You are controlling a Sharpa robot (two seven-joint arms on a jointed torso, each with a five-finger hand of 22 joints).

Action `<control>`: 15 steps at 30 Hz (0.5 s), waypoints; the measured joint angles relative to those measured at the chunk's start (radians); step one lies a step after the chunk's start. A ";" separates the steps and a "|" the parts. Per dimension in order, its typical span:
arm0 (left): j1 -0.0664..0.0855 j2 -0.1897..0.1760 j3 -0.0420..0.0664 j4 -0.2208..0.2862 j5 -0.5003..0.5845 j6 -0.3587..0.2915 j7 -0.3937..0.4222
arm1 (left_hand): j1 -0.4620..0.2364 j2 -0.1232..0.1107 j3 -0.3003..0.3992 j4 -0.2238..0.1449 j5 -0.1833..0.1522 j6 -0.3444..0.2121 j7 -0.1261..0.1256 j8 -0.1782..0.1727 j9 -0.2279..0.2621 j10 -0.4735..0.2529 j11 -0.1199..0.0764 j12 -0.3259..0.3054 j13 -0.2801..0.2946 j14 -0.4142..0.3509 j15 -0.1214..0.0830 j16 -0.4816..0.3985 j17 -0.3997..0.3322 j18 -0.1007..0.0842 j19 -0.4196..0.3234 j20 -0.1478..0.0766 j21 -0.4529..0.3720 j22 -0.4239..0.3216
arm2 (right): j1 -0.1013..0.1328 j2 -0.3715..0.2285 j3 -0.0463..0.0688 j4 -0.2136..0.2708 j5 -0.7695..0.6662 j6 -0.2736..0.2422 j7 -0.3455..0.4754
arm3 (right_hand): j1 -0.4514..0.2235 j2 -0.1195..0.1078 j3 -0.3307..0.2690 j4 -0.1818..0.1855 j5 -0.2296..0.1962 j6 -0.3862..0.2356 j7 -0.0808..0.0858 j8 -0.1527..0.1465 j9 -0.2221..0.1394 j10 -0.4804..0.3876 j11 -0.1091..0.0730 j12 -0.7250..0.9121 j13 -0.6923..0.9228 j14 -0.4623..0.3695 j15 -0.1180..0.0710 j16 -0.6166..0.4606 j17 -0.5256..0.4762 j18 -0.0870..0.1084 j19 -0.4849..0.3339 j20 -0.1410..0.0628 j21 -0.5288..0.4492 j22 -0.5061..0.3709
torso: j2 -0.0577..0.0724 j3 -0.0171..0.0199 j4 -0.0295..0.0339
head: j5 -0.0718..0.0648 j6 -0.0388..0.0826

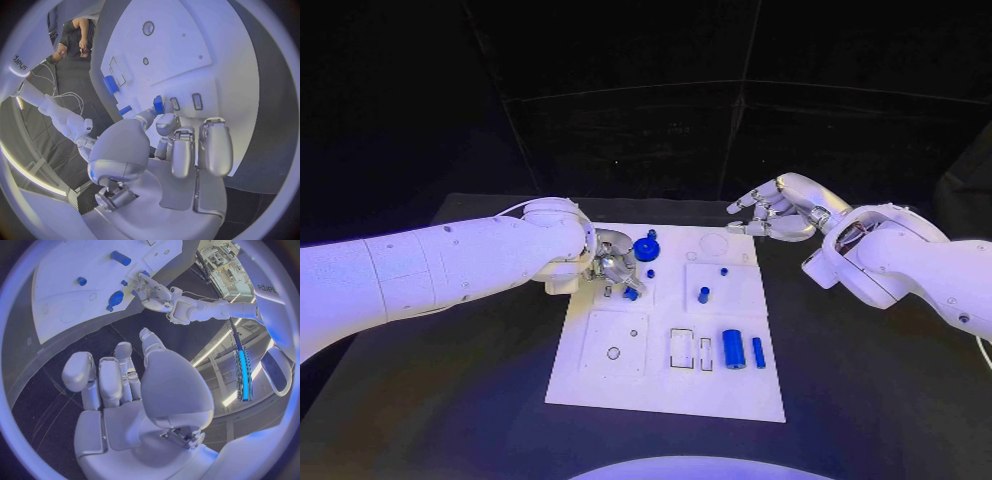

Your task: Assemble the parts on the task board

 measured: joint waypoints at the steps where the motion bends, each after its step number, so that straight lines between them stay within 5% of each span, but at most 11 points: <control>1: 0.000 -0.006 0.000 0.006 0.002 -0.005 0.000 | -0.007 -0.007 0.008 0.008 0.000 0.000 0.000 0.000 0.004 0.003 0.002 0.000 0.000 0.000 0.000 0.000 0.000 0.000 0.000 0.000 0.000 0.001 | 0.000 0.000 0.000 -0.001 0.000 0.001 0.000 | 0.000 0.000 0.000 0.000 0.000 0.000 0.000 0.000 0.000 0.000 0.000 0.000 0.000 0.000 0.000 0.000 0.000 0.000 0.000 0.000 0.000 0.000 | 0.000 0.0001 0.0004 | 0.000 -0.001; 8: -0.001 -0.054 0.000 0.063 0.012 -0.081 0.000 | -0.032 -0.024 0.067 0.007 -0.004 0.002 0.001 0.007 0.020 0.011 0.003 0.000 0.005 0.000 0.000 0.000 0.000 0.000 0.000 0.000 0.000 0.007 | 0.000 0.001 0.000 -0.004 0.000 0.004 0.000 | 0.000 0.000 -0.003 0.003 0.004 0.000 0.000 0.000 0.000 0.000 0.000 0.000 -0.002 0.000 0.000 -0.004 -0.003 0.000 0.000 0.000 -0.004 -0.002 | 0.000 0.0003 0.0017 | 0.002 -0.003; 15: -0.016 -0.100 0.000 0.127 0.010 -0.222 0.005 | -0.040 -0.032 0.079 0.005 -0.004 0.002 0.002 0.011 0.026 0.019 0.002 0.007 0.012 0.000 0.000 0.000 0.000 0.000 0.000 0.000 0.000 0.014 | 0.000 -0.001 0.000 -0.004 0.001 0.005 0.003 | -0.005 0.005 -0.006 0.006 0.005 0.000 0.000 0.000 0.000 0.000 0.000 -0.004 -0.003 0.000 0.000 -0.004 -0.003 0.000 0.000 0.000 -0.004 -0.003 | -0.001 0.0011 0.0040 | 0.006 -0.005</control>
